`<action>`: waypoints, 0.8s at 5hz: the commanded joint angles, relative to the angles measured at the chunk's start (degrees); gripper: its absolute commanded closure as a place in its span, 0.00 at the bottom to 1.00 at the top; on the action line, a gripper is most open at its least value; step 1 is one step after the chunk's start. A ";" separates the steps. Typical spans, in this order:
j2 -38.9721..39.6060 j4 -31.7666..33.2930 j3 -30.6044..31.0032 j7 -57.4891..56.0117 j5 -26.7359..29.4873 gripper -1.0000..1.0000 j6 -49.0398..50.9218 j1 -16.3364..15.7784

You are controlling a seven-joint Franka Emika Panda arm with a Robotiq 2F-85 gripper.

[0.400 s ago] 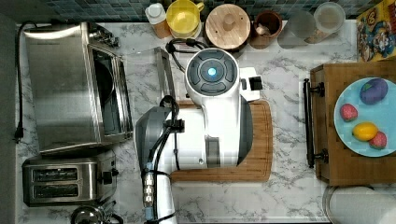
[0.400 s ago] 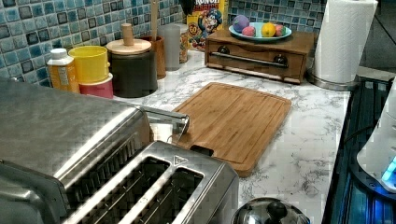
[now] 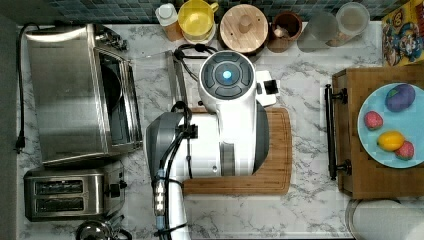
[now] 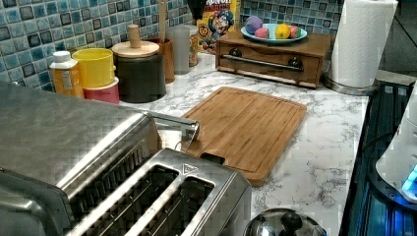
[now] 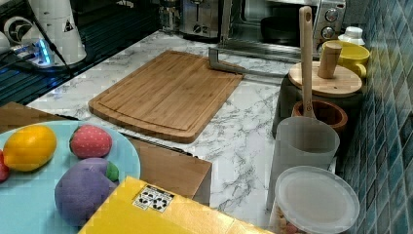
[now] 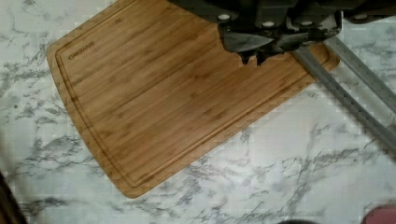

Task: Close the oven.

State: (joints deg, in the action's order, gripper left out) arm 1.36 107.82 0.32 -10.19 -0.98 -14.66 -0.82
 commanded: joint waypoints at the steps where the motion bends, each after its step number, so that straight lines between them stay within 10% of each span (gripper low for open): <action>1: 9.28 -5.26 -3.56 -31.52 19.19 1.00 -6.80 4.52; 4: 15.83 -9.21 -1.85 -62.04 41.77 1.00 -6.12 6.08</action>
State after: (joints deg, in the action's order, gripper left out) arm 19.74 106.70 -3.05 -69.66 37.18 -21.42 3.89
